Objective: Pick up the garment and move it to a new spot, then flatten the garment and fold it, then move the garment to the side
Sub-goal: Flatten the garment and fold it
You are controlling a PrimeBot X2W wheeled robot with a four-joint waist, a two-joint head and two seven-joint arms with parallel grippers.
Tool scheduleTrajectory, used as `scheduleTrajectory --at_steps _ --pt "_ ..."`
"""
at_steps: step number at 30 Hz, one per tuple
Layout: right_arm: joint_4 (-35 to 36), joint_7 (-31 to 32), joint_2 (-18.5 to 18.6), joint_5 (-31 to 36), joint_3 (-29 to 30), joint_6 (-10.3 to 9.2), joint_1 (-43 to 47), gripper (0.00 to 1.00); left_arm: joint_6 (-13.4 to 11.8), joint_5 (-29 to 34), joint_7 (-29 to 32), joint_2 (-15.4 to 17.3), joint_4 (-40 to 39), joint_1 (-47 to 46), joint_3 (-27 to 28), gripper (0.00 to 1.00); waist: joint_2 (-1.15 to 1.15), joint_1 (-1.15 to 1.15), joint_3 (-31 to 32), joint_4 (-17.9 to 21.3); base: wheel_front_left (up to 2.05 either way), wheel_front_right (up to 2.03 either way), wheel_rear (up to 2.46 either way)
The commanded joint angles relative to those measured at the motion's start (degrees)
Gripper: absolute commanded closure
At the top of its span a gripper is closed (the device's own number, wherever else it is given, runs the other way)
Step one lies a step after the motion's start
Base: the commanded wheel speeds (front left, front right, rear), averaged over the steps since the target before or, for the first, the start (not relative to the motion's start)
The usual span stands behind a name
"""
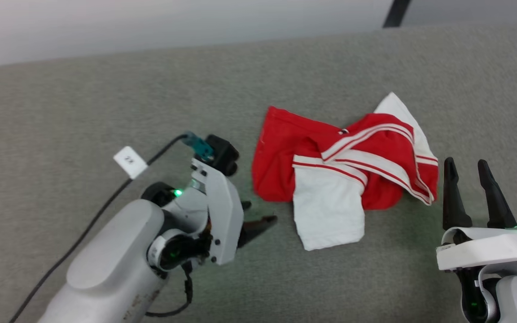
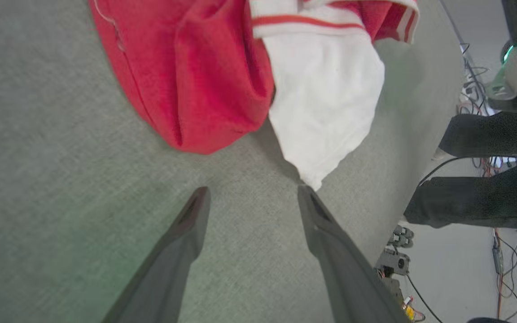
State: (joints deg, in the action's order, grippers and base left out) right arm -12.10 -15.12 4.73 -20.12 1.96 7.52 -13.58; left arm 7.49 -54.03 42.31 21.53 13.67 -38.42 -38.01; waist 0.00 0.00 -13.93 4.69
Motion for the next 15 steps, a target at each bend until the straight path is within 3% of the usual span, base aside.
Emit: scheduleTrajectory --at_steps 1,15 --pt "0.1 0.0 -0.5 -0.4 -0.1 -0.06 -0.9 0.0 0.0 -0.2 1.3 0.2 -0.1 -0.2 -0.8 0.0 0.0 0.0 -3.1 3.1 0.0 0.0 0.0" --pt "-0.5 0.0 -1.5 -1.1 -0.8 -0.06 -2.9 0.0 -0.4 -4.2 2.4 -3.9 4.0 -3.0 -0.8 0.0 0.0 0.0 -6.8 6.9 0.0 0.0 0.0"
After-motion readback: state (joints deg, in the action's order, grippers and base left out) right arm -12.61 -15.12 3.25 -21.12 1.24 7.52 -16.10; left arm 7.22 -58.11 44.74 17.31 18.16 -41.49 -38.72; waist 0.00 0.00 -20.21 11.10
